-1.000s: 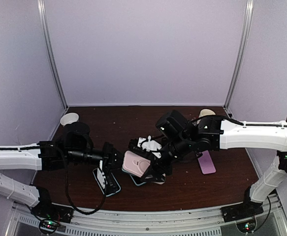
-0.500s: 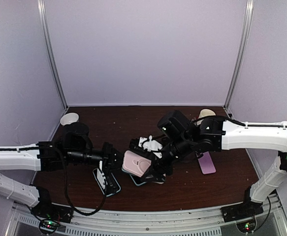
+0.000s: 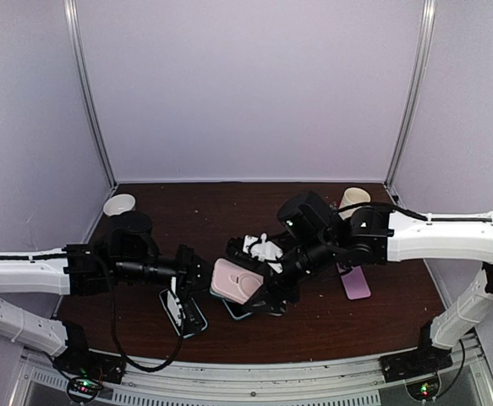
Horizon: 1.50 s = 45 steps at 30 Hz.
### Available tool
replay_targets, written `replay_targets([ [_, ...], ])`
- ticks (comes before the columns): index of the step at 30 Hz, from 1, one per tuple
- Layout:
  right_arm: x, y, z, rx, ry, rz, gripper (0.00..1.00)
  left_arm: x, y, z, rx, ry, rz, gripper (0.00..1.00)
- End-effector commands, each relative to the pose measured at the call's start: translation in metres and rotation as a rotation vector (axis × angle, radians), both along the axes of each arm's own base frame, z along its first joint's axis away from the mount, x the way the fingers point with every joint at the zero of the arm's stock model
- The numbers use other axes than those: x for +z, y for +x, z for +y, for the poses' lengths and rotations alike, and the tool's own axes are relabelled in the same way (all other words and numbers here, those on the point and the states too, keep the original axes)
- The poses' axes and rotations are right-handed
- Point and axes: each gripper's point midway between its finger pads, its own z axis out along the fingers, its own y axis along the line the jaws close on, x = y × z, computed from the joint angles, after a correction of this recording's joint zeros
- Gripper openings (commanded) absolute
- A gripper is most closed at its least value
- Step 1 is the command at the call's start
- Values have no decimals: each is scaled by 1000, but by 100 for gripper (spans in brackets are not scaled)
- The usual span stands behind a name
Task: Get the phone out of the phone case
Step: Remove the phone case from the phone.
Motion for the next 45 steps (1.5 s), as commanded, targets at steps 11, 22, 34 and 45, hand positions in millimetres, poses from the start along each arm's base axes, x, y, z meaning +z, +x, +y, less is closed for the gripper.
replay_targets([
  [11,-23,-8,-47,-64,-128,83,73,34,16,6,76,-95,-94,0],
  [22,-23,-8,-60,-88,-128,85,73,34,18,6,84,-94,-97,0],
  [34,-26,-8,-65,-98,-136,88,72,35,18,7,85,-97,-94,0],
  [45,-38,-6,-83,-148,-174,102,72,36,18,7,88,-101,-97,0],
])
